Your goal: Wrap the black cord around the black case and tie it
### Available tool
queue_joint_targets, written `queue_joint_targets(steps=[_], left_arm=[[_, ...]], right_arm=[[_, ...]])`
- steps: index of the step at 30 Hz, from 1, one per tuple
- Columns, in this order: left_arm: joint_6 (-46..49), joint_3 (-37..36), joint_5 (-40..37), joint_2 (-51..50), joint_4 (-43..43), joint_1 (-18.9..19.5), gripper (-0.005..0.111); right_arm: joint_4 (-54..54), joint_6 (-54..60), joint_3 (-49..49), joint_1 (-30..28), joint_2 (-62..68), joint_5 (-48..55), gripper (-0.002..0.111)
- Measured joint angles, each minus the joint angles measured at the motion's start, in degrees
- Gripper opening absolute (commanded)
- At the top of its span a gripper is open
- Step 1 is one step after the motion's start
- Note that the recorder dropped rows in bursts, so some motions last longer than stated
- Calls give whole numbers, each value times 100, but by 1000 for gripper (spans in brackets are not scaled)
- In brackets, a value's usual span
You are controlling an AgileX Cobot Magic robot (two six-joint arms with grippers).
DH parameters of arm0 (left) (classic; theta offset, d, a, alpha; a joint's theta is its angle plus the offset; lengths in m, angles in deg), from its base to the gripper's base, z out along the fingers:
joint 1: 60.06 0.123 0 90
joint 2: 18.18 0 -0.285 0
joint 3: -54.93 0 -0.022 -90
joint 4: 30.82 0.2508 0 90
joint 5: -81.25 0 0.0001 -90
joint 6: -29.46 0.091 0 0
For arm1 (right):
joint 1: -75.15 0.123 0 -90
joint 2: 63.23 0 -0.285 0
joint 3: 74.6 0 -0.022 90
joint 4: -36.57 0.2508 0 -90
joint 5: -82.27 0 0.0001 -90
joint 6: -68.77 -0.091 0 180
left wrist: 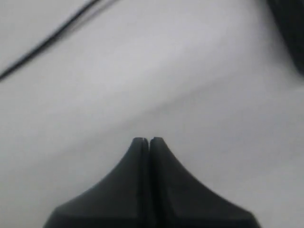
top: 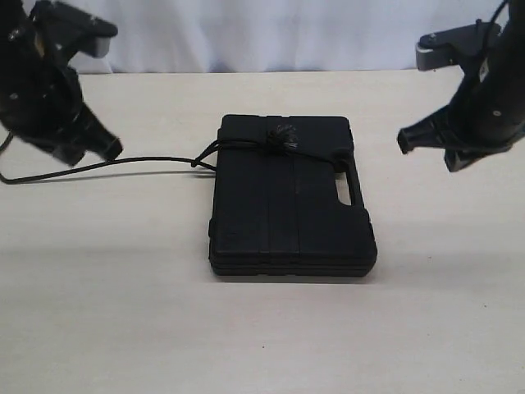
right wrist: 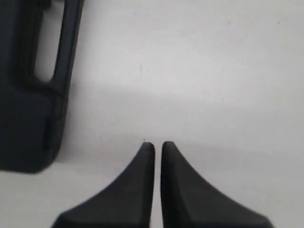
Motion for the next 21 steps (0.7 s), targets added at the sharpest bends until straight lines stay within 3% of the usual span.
queue_joint_targets(steps=[3,5,11,17,21], left_arm=[[54,-618,-419,502,-165,0,0],[68,-1006,-303,949,-308,0,0],[608,-2479,1627,3202,-1280,-9,0],[1066,-3413,3375,5268,-2437,-11,0],[1127,-3955,4001,5872,-2680,-11,0]], right_arm=[[-8,134,593,0,-500,201,4],[2,173,919,0,-858,227,4],[299,211,1991,0,-2270,-340,4],[389,232,3080,0,-4153,-2085,4],[250,296,3742,0,-5175,-3277,4]])
